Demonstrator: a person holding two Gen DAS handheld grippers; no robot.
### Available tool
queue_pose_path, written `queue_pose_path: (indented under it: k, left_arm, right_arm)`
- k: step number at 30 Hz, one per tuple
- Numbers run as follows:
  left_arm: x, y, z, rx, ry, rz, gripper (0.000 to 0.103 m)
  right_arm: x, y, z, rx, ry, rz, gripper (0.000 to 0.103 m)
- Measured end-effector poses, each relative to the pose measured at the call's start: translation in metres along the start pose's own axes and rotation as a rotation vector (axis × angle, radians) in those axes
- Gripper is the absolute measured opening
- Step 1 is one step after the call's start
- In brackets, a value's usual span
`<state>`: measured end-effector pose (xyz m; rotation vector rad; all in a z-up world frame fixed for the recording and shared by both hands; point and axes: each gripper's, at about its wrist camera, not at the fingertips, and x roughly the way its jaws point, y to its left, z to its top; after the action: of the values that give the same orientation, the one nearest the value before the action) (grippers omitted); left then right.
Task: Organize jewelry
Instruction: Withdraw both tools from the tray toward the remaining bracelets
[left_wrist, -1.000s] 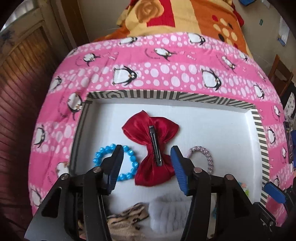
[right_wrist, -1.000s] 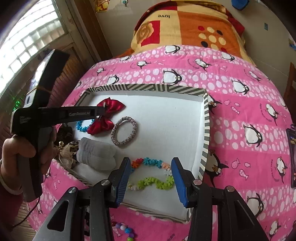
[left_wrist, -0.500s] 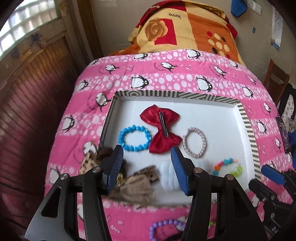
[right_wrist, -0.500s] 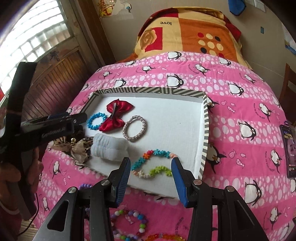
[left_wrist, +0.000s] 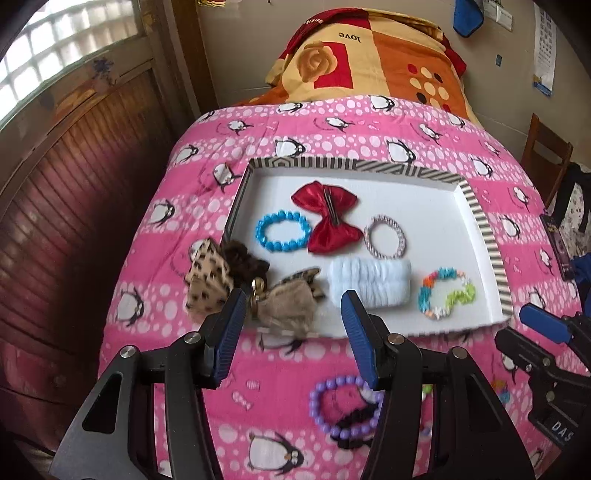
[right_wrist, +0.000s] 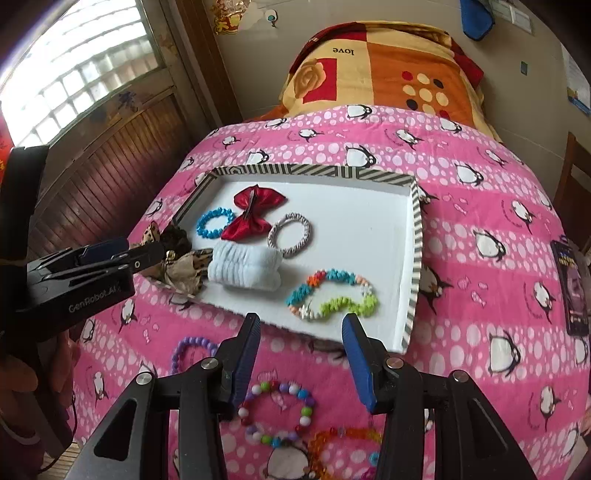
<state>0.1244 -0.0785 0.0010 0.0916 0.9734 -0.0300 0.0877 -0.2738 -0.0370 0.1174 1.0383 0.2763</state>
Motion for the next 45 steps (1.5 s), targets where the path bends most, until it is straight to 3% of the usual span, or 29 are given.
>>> queue_pose_path:
  k: [17, 29, 38, 45]
  left_arm:
    - [-0.031, 0.006, -0.063, -0.003, 0.037, -0.05, 0.053]
    - [-0.021, 0.051, -0.107, -0.087, 0.139, -0.064, 0.053]
    - [-0.009, 0.05, -0.102, -0.103, 0.165, -0.105, 0.053]
    - [0.013, 0.04, -0.089, -0.115, 0.196, -0.128, 0.053]
  right_arm:
    - [-0.03, 0.004, -0.059, 0.023, 0.013, -0.03, 0.044]
    - [-0.051, -0.02, -0.107, 0.072, 0.027, -0.07, 0.044]
    - [-0.045, -0.036, -0.13, 0.122, 0.075, -0.085, 0.044]
    - [-0.041, -0.047, -0.112, 0.122, 0.05, -0.111, 0.044]
